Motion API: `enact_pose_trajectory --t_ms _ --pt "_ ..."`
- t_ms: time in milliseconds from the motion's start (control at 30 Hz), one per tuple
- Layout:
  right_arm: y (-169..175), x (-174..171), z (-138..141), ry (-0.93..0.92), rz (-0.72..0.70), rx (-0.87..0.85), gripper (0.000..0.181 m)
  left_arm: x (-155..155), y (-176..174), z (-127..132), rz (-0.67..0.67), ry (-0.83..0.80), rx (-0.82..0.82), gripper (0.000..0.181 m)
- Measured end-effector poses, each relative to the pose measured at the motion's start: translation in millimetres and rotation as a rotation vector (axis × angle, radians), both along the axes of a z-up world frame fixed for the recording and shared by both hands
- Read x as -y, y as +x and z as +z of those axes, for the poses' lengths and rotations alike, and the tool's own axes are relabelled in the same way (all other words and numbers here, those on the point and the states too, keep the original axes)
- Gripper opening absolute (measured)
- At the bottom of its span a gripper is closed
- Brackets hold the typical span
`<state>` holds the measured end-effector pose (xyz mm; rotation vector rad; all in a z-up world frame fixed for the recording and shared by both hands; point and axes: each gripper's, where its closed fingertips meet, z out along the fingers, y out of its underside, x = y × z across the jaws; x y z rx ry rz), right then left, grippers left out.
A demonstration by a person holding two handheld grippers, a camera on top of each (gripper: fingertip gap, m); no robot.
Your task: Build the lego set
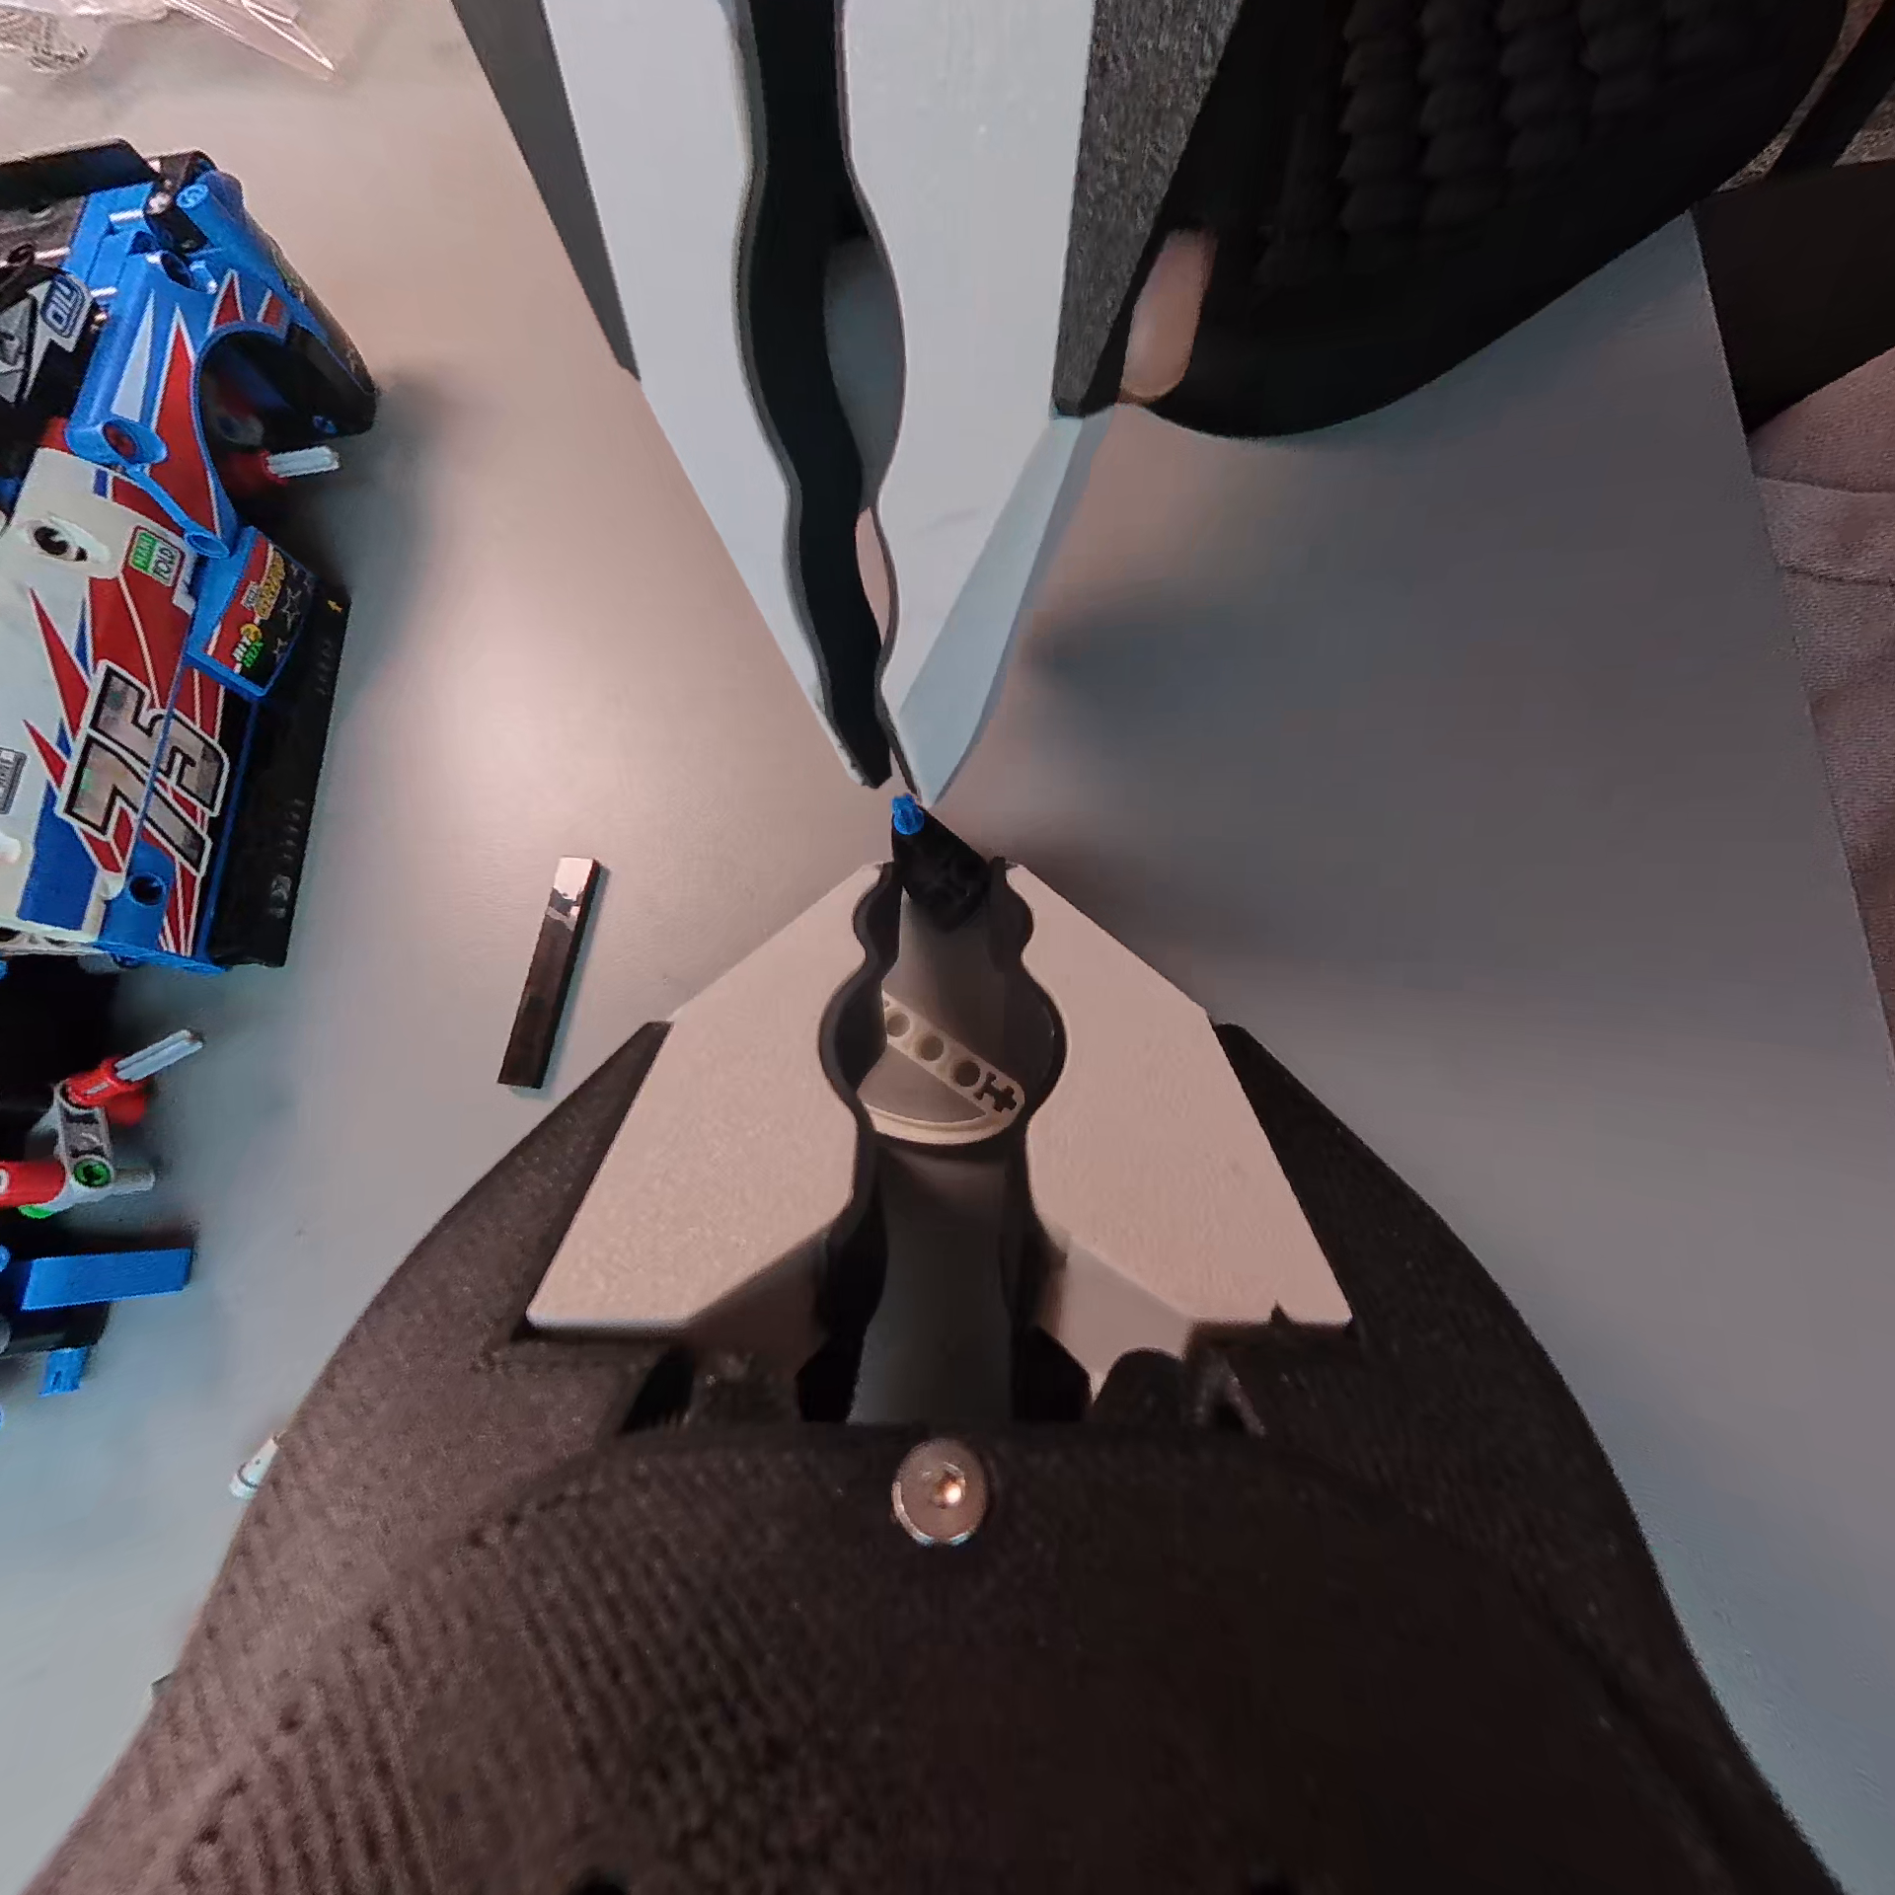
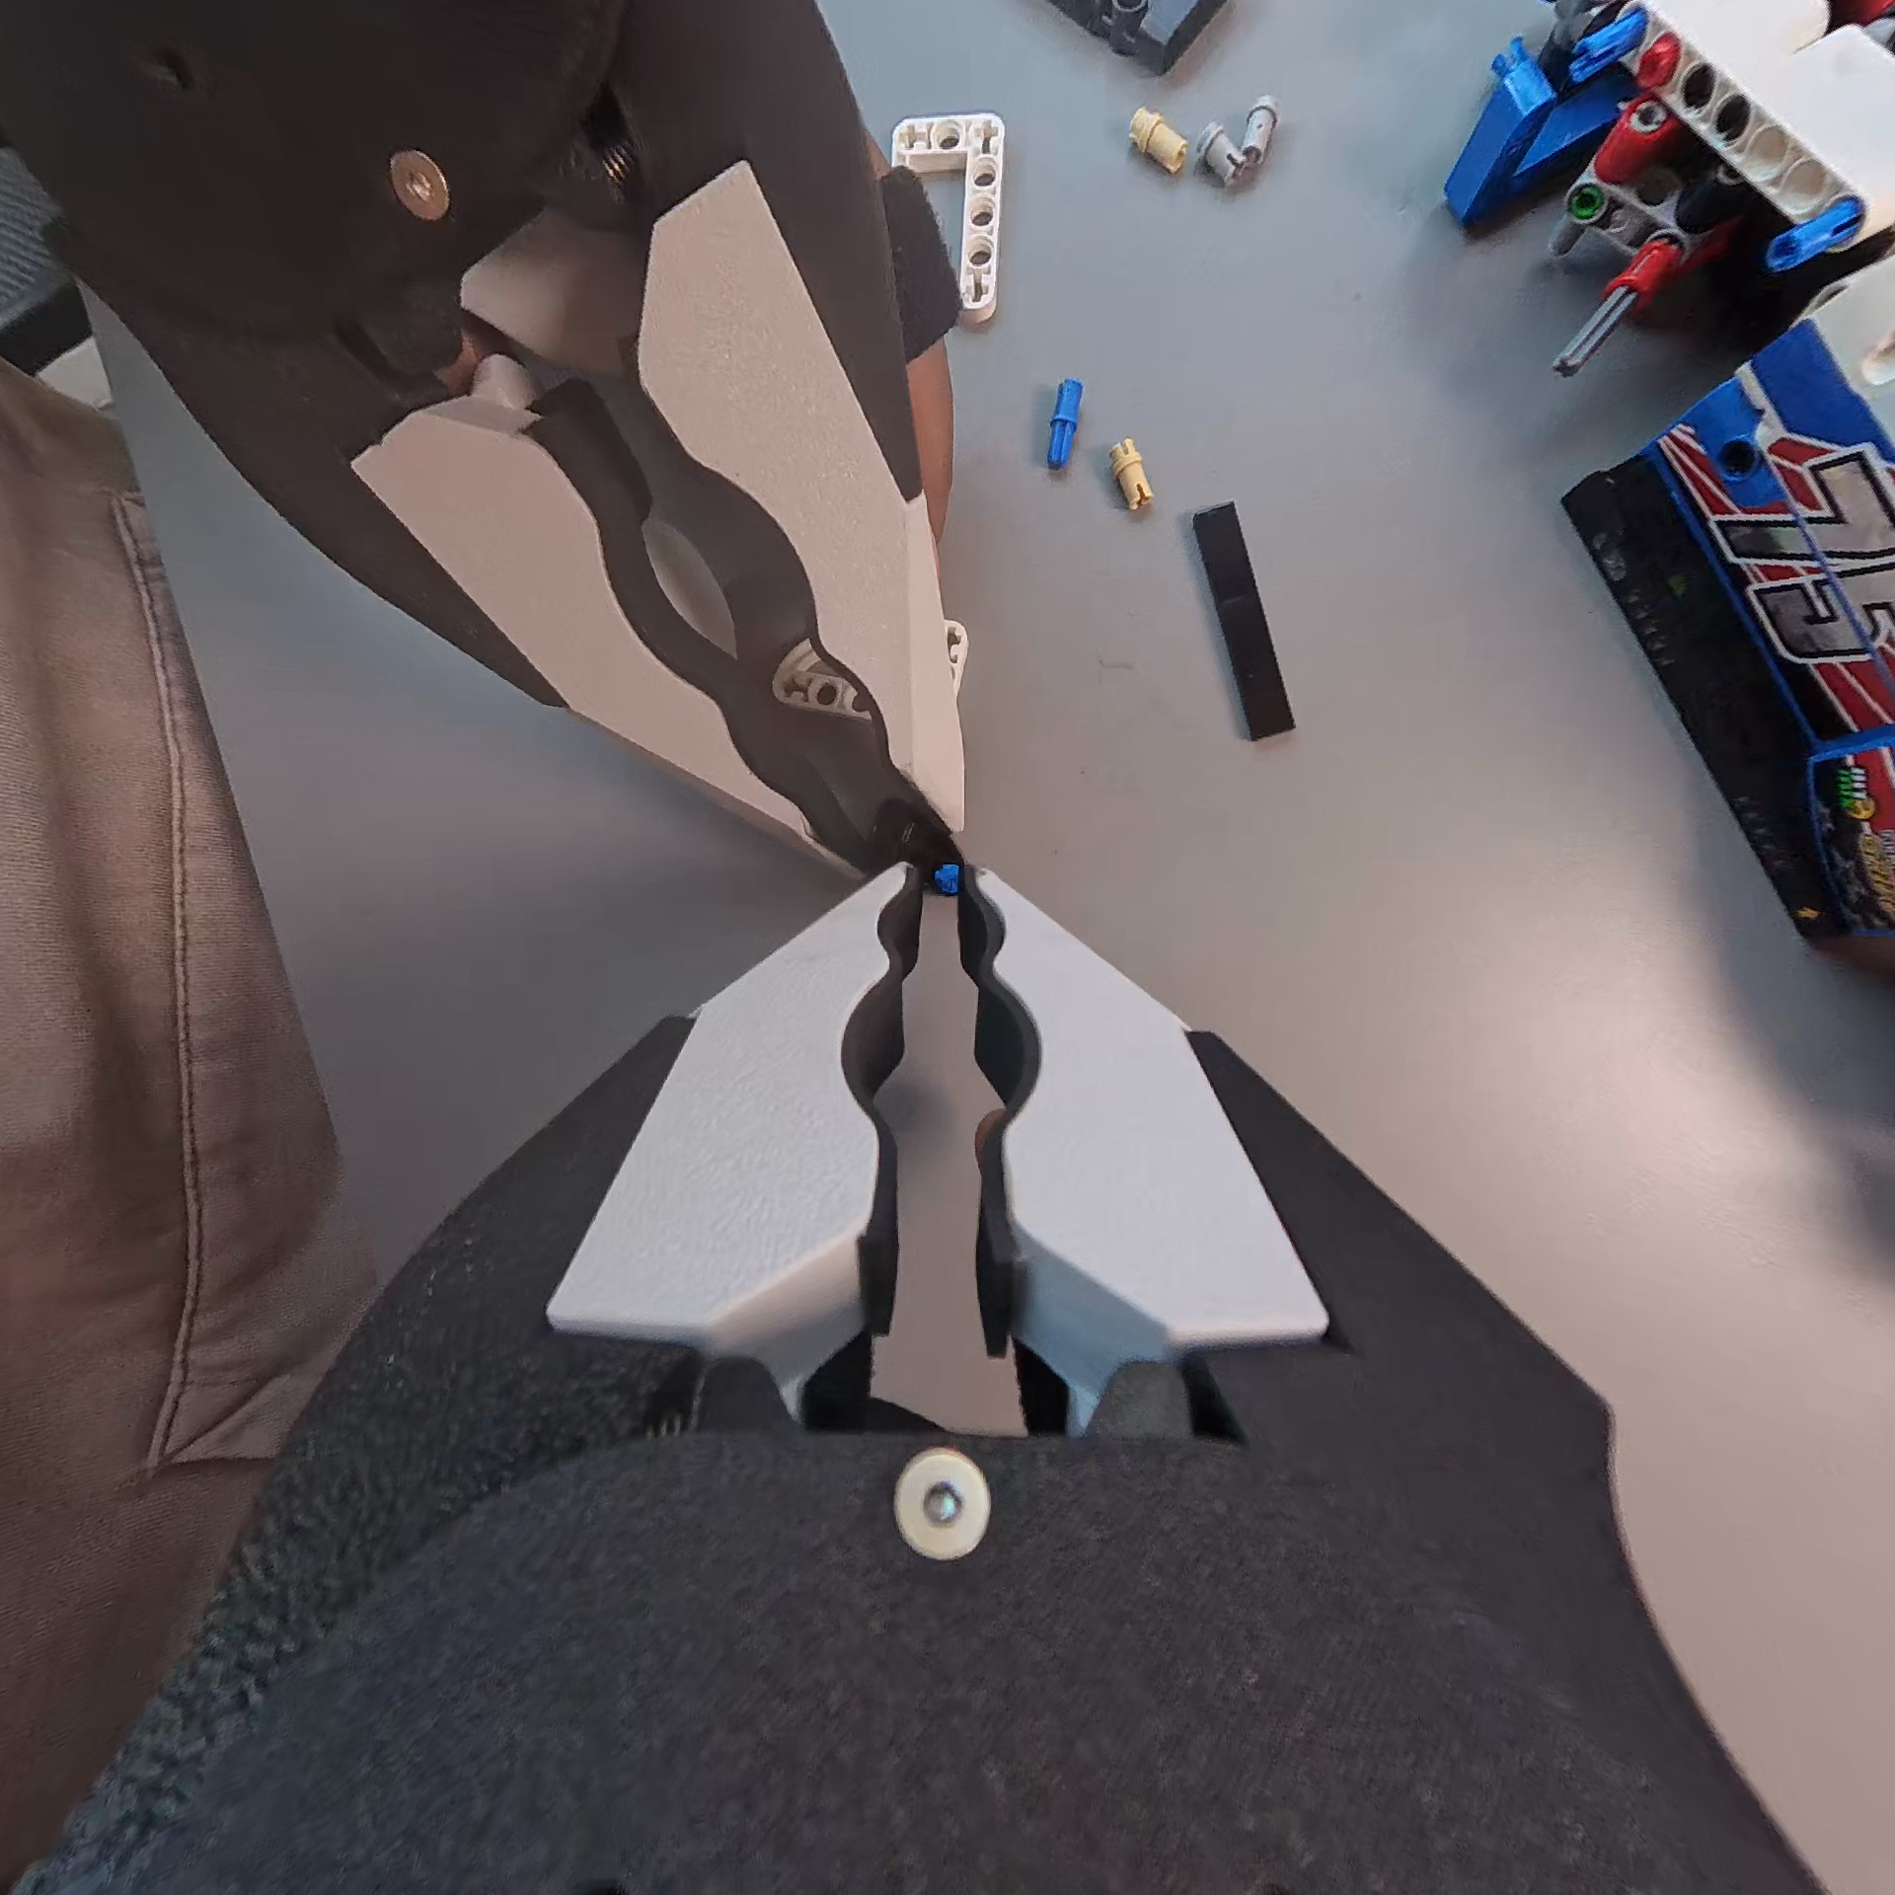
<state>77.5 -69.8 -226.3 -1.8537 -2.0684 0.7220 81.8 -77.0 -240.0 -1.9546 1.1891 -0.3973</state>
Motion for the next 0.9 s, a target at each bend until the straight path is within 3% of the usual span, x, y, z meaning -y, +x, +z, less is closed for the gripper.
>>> enact_pose_trajectory --t_ms 400,533,567,667,800,900 --pt "0.5 0.3 -6.8 0.123 0.1 0.139 0.0 1.0 -0.1 0.0 -0.012 0.0 -0.001 0.015" --pt "-1.4 2.1 -4.4 0.121 0.138 0.038 0.002 3.0 -3.0 0.7 -0.045 0.002 0.001 0.015" --pt "0.4 2.6 -4.7 0.123 0.154 0.01 0.016 4.1 -4.5 0.9 -0.065 0.012 -0.003 0.015" --pt "4.7 4.4 -10.1 0.131 0.182 -0.043 0.029 6.3 -8.4 4.5 -0.125 0.064 -0.004 0.015" --pt "-7.9 13.0 -10.8 0.177 0.239 -0.142 0.028 8.4 -8.6 10.4 -0.181 0.099 0.024 0.015" --pt "-15.8 12.0 -10.0 0.236 0.284 -0.181 0.013 6.9 -10.2 13.9 -0.182 0.118 0.04 0.015"
